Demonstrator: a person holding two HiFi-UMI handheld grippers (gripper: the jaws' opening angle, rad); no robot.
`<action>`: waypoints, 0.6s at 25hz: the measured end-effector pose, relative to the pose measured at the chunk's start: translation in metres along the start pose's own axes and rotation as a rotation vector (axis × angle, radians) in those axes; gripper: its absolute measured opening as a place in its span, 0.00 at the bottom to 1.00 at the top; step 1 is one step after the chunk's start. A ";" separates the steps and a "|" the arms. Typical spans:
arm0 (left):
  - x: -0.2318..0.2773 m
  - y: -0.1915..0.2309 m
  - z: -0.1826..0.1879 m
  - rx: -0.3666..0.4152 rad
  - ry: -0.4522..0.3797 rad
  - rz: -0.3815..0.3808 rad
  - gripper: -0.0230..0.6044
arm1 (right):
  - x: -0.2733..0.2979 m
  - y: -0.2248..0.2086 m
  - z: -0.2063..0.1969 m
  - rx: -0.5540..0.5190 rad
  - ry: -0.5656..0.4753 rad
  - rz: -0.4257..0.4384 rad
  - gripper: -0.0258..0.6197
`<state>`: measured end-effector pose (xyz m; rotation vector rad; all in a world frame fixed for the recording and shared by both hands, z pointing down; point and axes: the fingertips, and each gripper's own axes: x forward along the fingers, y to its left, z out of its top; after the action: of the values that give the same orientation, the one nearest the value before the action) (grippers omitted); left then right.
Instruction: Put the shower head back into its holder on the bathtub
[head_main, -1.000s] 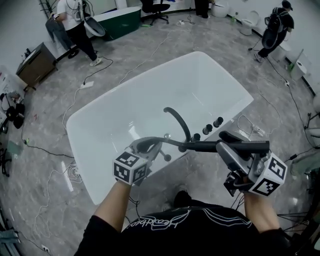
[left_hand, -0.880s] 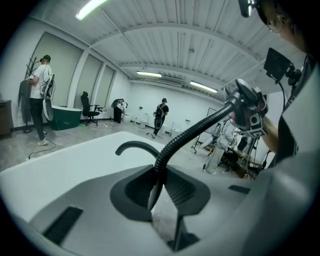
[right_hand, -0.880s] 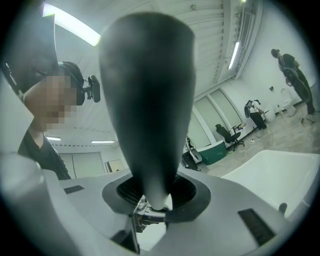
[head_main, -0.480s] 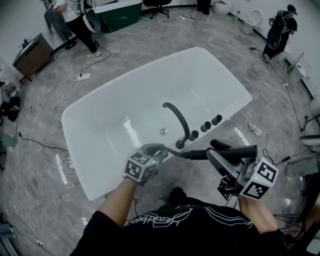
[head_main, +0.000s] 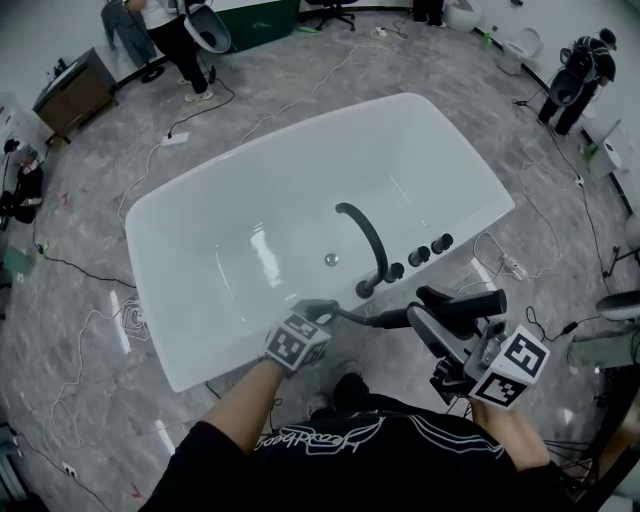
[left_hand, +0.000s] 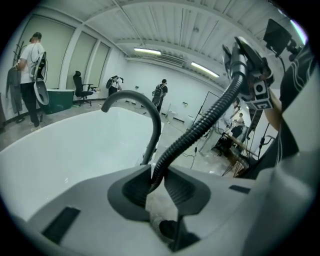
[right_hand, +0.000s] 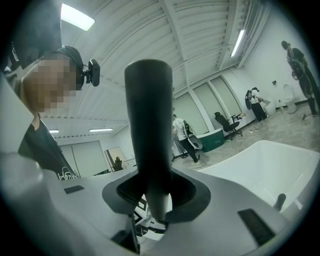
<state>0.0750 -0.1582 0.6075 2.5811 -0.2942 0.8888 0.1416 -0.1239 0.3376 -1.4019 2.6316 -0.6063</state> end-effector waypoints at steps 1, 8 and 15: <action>0.002 -0.003 -0.004 0.006 0.016 -0.006 0.14 | 0.002 0.000 0.000 -0.003 0.001 0.005 0.23; 0.004 -0.009 -0.039 -0.034 0.079 -0.025 0.21 | 0.017 -0.004 -0.016 0.010 0.036 0.039 0.23; -0.019 -0.001 -0.053 -0.153 0.029 0.010 0.25 | 0.044 -0.013 -0.043 -0.065 0.108 0.040 0.23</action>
<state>0.0318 -0.1335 0.6338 2.4263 -0.3532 0.8716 0.1154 -0.1533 0.3863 -1.3667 2.7802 -0.6130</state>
